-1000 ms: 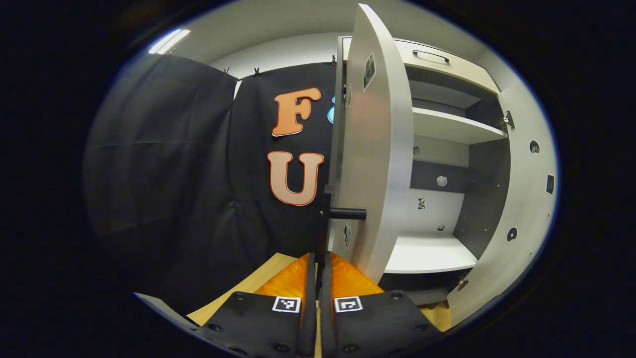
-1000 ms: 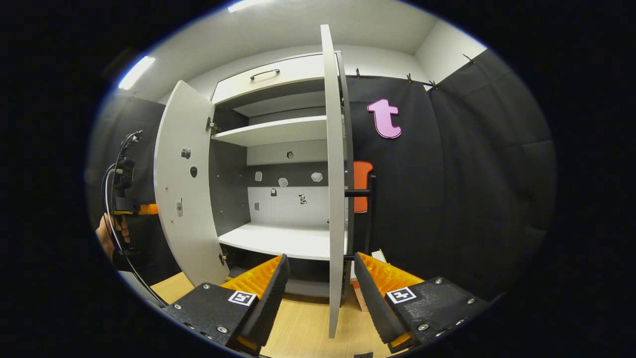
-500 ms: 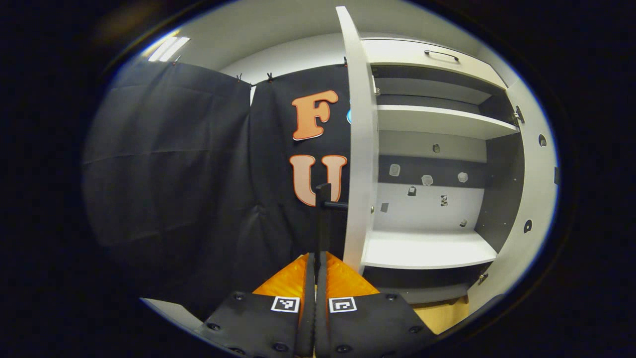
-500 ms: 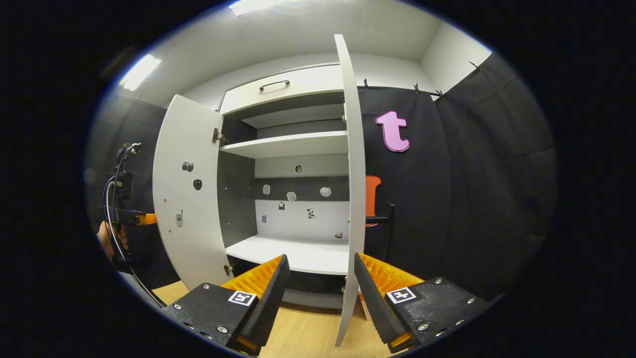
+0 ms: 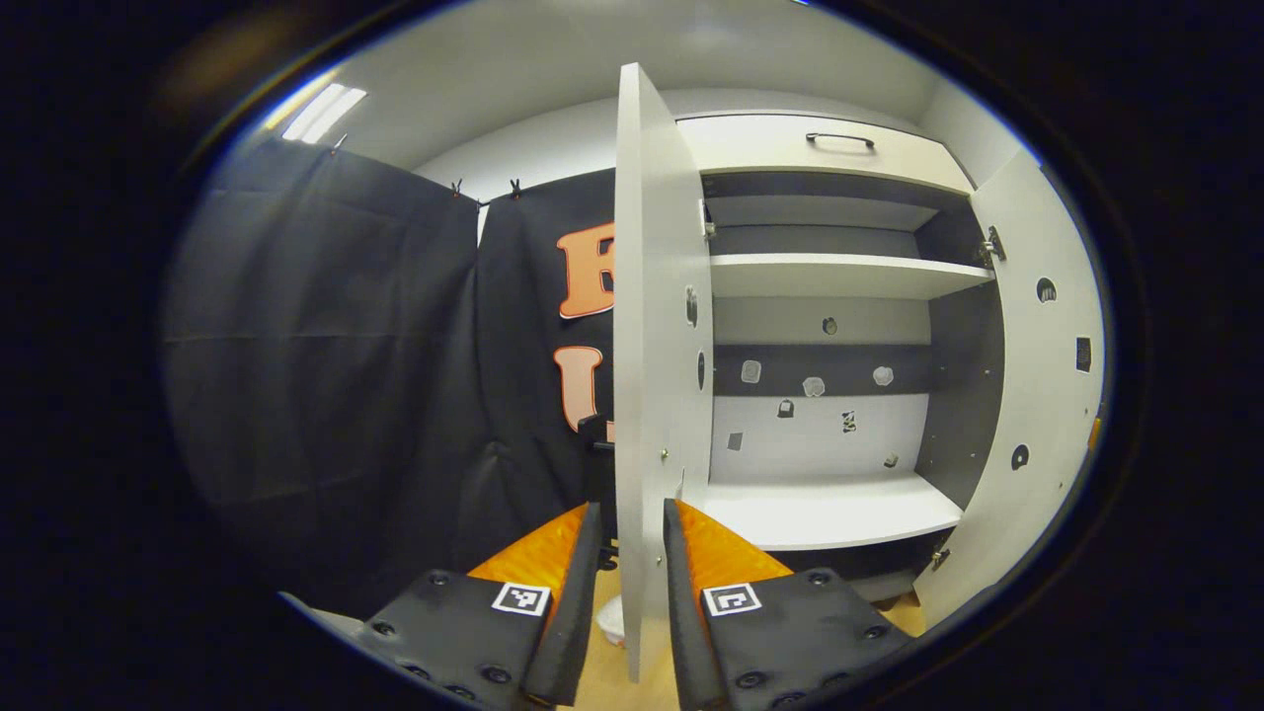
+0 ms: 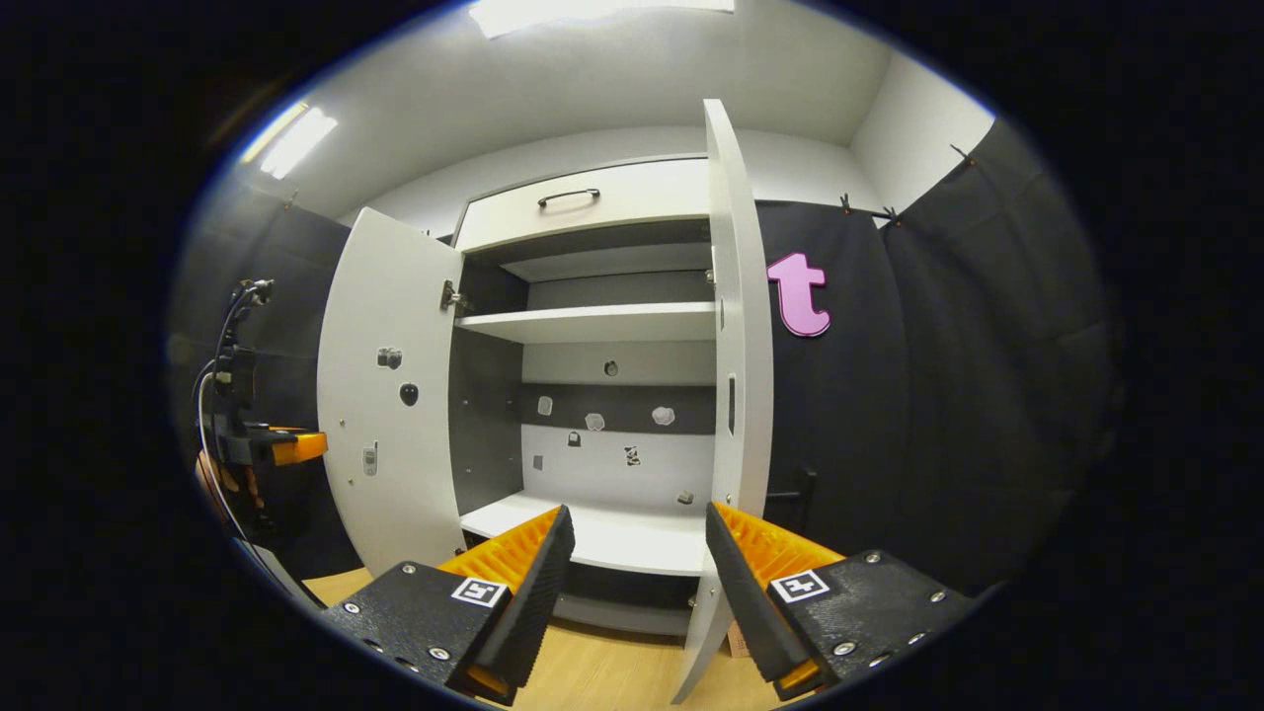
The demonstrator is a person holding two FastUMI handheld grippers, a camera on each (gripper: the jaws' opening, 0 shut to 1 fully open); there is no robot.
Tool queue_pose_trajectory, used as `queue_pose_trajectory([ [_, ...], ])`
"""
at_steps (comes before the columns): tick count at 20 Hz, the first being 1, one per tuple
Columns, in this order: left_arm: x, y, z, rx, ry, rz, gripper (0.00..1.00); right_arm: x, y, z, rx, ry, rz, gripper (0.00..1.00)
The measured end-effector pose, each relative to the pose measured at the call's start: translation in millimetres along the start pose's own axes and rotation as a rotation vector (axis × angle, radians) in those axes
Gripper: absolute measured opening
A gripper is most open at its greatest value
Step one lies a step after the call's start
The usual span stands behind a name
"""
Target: Open the right door of the double-door shoe cabinet with the right hand, and open the left door with the left hand.
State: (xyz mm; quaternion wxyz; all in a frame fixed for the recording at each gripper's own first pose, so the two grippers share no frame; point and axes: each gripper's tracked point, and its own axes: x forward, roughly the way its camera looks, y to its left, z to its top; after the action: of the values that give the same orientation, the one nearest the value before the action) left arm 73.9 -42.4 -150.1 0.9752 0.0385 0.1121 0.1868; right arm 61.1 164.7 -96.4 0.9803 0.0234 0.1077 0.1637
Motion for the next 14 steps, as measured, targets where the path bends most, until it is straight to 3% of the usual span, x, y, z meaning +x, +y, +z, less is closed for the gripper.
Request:
queue_pose_trajectory([
  [4, -7.7, -24.5, 15.3, -0.012, -0.022, -0.058, 0.58, 1.9, 8.2, 17.2, -0.020, -0.024, -0.003, 0.82],
  [8, -16.6, -68.6, 30.6, 0.015, -0.037, -0.185, 0.80, 3.7, 10.3, 30.8, -0.033, -0.031, -0.018, 0.83],
  [9, -19.8, -75.1, 36.5, 0.020, -0.048, -0.209, 0.92, 4.3, 10.8, 33.7, -0.029, -0.032, -0.020, 0.83],
  [14, -33.8, -91.5, 67.8, 0.082, -0.136, -0.251, 0.95, 6.0, 15.9, 53.4, -0.042, -0.072, -0.028, 0.84],
])
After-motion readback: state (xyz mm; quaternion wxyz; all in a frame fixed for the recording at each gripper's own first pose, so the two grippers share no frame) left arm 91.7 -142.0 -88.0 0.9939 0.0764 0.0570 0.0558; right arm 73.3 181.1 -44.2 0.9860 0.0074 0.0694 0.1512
